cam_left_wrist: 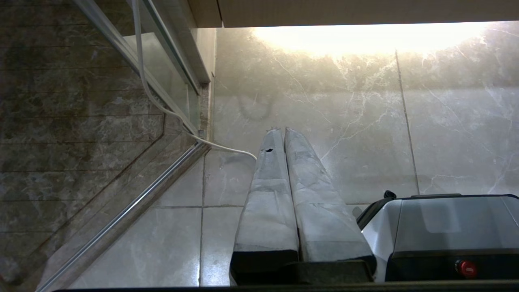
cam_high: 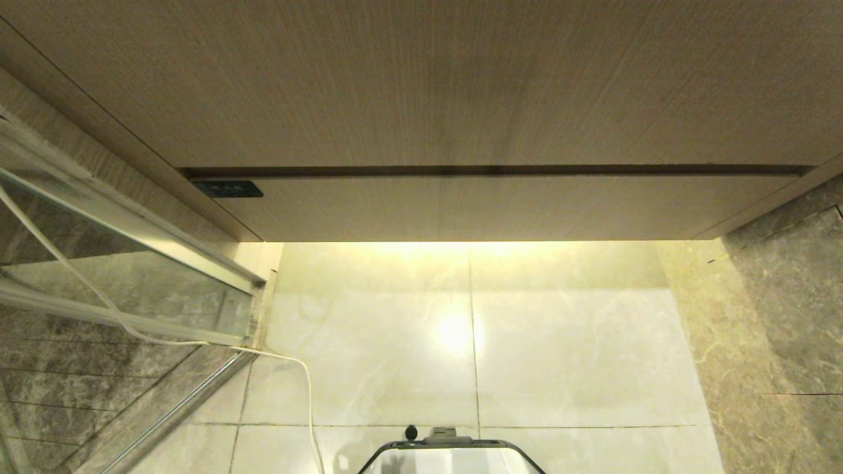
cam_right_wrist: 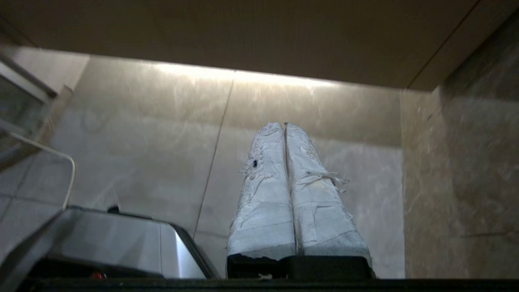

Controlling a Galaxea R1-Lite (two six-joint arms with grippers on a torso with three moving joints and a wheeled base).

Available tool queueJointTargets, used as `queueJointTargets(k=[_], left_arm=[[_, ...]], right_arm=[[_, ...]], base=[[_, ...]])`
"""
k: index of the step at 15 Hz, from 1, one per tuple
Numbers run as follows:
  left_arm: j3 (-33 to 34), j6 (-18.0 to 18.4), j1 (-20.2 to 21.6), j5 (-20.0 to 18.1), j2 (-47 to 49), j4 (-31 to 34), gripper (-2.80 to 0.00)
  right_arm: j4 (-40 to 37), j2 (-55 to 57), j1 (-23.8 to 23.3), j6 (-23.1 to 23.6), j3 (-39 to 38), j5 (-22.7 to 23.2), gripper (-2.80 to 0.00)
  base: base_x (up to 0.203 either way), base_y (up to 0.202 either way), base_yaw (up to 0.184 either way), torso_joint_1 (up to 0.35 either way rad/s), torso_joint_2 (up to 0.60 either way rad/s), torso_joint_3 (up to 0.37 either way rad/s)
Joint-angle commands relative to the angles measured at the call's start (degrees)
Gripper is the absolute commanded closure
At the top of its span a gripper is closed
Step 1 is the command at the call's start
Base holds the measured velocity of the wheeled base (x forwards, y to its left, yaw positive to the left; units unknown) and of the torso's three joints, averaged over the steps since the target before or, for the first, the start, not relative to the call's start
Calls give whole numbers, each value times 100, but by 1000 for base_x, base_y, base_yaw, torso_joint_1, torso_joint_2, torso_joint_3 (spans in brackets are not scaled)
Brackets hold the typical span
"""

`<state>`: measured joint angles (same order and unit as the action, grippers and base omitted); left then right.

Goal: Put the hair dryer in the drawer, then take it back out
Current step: Pull open the drawer

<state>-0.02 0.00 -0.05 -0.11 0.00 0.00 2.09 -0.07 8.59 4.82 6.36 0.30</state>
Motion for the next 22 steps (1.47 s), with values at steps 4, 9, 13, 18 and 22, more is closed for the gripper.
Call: queueJointTargets(k=[4, 9, 13, 18, 22], left_arm=[[11, 0, -4, 2, 0, 0, 0], [11, 0, -4, 2, 0, 0, 0], [11, 0, -4, 2, 0, 0, 0], [11, 0, -4, 2, 0, 0, 0], [11, 0, -4, 2, 0, 0, 0]], right_arm=[[-2359, 1470, -5, -488, 5683, 31, 0], [-5810, 4952, 241, -608, 9513, 417, 0], [-6900, 6052, 790, -605, 9894, 451, 0], [-6849, 7033, 1054, -99, 7937, 915, 0], [-5289, 7682, 1436, 2096, 6873, 126, 0]], base=[[0, 0, 0, 0, 0, 0], [0, 0, 0, 0, 0, 0], [0, 0, 0, 0, 0, 0], [0, 0, 0, 0, 0, 0], [0, 0, 0, 0, 0, 0]])
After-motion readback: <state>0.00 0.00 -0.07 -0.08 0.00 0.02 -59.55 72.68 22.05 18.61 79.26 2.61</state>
